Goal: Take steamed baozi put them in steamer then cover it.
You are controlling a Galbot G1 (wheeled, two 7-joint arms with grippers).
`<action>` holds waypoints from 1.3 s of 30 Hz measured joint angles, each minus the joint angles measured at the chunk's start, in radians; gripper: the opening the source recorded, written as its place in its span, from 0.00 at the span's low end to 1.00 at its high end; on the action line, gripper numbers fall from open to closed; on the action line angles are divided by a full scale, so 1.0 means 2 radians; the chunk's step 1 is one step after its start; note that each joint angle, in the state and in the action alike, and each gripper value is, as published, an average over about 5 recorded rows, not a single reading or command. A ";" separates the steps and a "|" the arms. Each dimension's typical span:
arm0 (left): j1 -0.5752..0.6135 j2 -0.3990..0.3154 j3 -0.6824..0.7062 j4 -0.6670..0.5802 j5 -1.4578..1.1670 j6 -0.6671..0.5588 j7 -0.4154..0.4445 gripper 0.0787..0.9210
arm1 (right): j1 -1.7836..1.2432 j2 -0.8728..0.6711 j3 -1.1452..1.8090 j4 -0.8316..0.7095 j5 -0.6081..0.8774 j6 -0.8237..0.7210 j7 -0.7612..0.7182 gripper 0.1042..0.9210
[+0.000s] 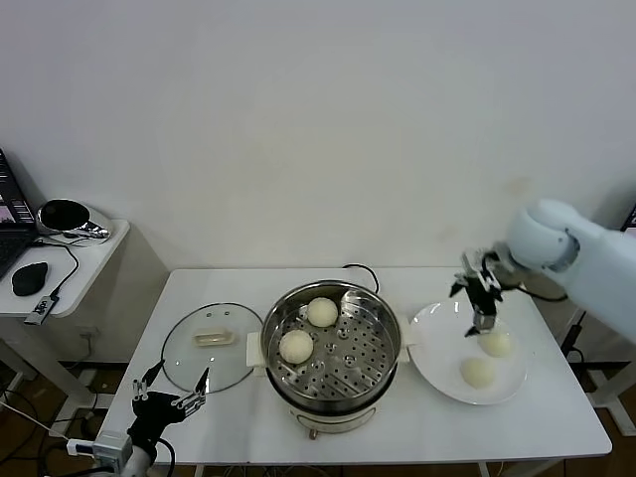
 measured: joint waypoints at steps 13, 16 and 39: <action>0.006 -0.003 0.004 0.011 0.006 0.001 0.000 0.88 | -0.115 0.003 0.077 -0.039 -0.068 0.038 0.001 0.88; 0.007 -0.004 0.004 0.015 0.007 0.001 0.000 0.88 | -0.131 0.007 0.086 -0.050 -0.077 0.047 0.002 0.88; 0.000 -0.002 0.002 0.037 0.007 0.000 0.000 0.88 | -0.184 0.055 0.114 -0.110 -0.123 0.077 0.015 0.88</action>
